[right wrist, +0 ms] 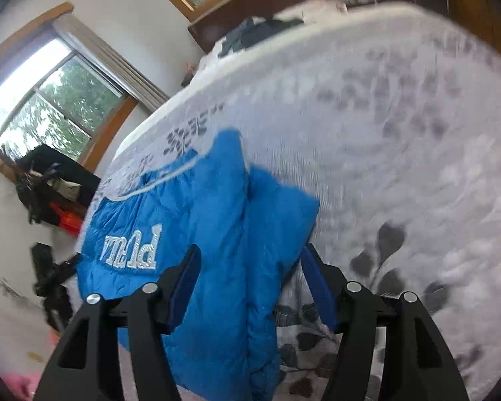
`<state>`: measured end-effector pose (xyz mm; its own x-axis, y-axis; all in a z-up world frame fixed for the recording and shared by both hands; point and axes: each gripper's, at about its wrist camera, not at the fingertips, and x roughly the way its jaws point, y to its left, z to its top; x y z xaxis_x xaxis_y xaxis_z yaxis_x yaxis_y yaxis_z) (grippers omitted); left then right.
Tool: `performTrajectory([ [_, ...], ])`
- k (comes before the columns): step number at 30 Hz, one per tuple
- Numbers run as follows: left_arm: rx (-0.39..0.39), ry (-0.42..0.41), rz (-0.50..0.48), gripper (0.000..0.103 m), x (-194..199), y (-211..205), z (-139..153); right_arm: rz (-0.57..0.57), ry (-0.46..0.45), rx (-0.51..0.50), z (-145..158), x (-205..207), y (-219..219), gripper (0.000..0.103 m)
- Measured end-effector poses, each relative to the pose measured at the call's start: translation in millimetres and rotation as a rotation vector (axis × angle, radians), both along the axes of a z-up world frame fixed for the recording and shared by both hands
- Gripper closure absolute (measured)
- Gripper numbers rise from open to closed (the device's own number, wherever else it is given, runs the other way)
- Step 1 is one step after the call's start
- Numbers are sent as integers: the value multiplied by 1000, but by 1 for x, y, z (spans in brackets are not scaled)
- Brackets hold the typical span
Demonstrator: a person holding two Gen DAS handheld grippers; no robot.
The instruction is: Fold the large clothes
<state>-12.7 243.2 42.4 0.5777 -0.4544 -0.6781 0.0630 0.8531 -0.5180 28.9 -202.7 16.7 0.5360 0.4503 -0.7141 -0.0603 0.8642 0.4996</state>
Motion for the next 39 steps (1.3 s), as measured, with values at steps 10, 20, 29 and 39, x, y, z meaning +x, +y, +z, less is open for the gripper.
performTrajectory([
  [10,136,-132,-187,51,17,-89,46,258,-66,-218,30,35,110,40],
  [20,136,-14,-190,53,67,-89,-14,184,35,-243,-23,91,96,41],
  [29,203,-35,-160,49,59,-100,-5,156,20,-171,-12,79,81,41],
  [39,240,-146,-195,35,18,-145,36,53,21,-41,15,10,14,24],
])
